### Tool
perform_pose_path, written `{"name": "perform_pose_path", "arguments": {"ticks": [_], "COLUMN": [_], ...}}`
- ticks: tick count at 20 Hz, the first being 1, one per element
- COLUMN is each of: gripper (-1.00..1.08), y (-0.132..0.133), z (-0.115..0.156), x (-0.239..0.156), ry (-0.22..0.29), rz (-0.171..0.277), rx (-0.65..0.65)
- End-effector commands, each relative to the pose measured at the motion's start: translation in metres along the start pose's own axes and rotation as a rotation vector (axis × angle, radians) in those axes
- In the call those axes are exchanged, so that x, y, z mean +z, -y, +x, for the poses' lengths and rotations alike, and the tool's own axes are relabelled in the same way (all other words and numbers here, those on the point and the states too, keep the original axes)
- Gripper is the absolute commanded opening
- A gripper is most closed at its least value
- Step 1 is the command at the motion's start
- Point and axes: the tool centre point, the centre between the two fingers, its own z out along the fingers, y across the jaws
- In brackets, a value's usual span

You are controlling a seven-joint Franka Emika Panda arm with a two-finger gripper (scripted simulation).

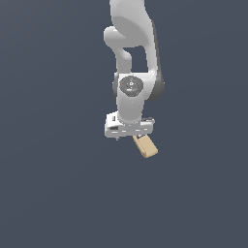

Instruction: Pick up the object and move it to a goal position.

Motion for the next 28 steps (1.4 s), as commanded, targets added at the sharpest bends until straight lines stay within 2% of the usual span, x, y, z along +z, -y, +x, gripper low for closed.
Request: {"name": "perform_pose_path", "arguments": {"ticks": [1,9,16,17,26,27,28], "gripper": [1.0,1.0,1.0,-1.0,-1.0,-1.0,-1.0], "y": [0.015,0.065,0.079,0.079,0.079,0.083,0.083], "z": [0.003,0.01,0.01,0.01,0.01,0.021,0.021], "x": [0.016,0.067,0.082,0.082,0.082,0.061,0.061], "ry": [-0.006,-0.028,-0.034,-0.034,-0.034,-0.07,-0.07], "rz": [0.0,-0.003,-0.006,-0.006,-0.006,-0.009,-0.009], "rx": [-0.061,-0.264,-0.321,-0.321,-0.321,-0.325,-0.325]}}
